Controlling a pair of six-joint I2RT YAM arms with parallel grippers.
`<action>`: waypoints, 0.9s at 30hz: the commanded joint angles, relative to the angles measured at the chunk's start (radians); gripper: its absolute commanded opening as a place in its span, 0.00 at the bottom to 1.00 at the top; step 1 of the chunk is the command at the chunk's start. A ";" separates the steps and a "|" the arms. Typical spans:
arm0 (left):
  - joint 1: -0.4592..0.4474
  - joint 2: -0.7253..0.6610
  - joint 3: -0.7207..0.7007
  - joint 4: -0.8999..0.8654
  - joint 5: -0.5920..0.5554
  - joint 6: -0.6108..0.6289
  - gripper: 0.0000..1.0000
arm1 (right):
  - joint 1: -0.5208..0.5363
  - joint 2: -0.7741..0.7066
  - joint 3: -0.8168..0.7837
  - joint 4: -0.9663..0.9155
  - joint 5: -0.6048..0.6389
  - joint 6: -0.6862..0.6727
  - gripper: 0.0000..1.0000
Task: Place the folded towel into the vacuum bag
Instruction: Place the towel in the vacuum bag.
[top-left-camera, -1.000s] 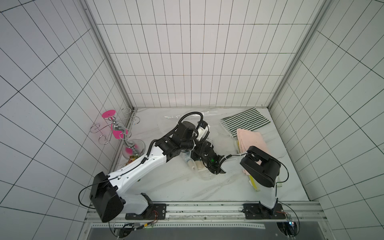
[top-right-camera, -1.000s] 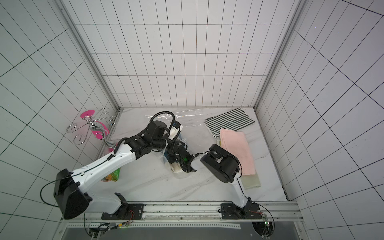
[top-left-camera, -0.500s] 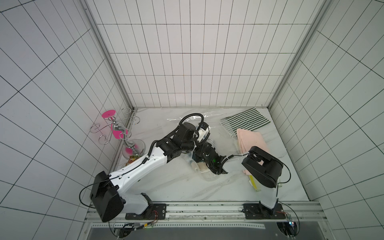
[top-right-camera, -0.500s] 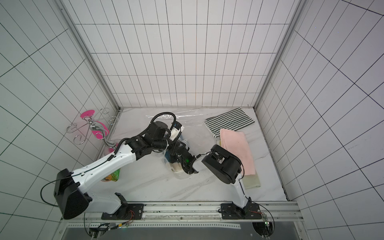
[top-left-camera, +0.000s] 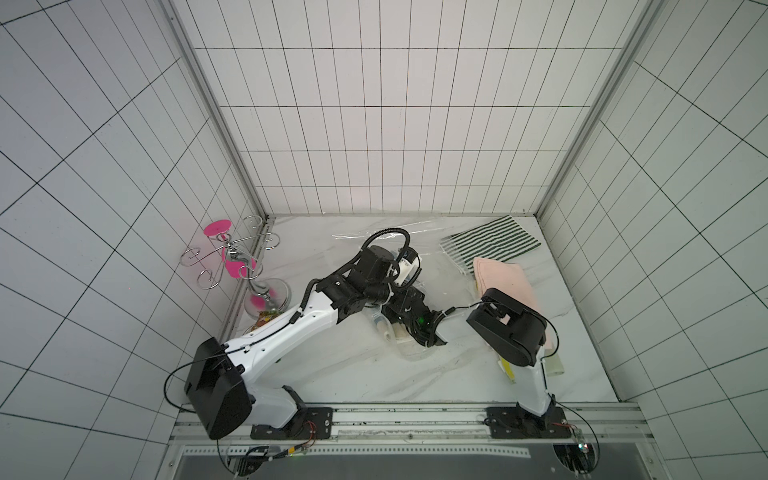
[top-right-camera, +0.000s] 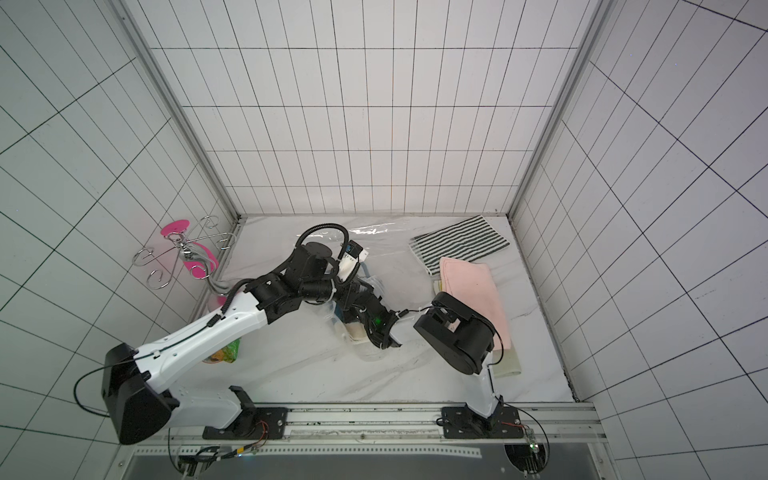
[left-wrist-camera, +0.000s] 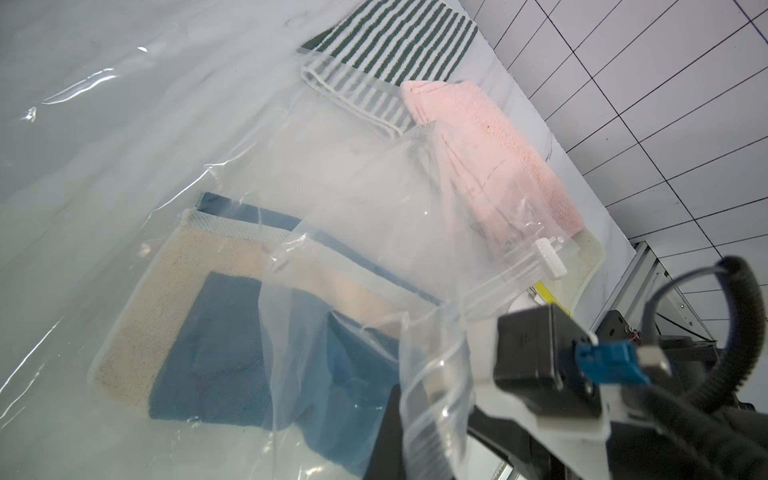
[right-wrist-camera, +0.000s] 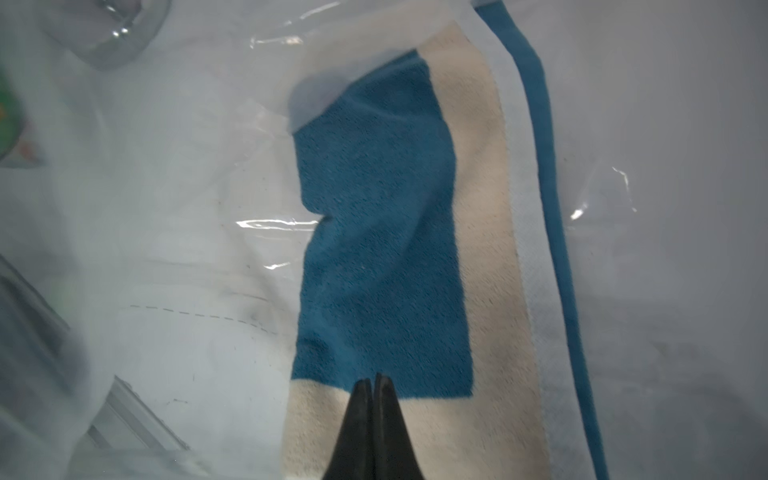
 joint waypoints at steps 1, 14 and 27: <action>0.007 -0.024 -0.008 0.045 -0.003 -0.009 0.00 | -0.032 0.076 -0.099 0.427 0.070 -0.151 0.01; 0.059 0.034 0.050 0.089 0.038 -0.008 0.00 | -0.003 0.364 -0.118 0.708 0.130 -0.262 0.54; 0.079 0.075 0.143 0.021 0.144 0.078 0.00 | -0.061 0.423 -0.097 0.729 0.155 -0.274 0.54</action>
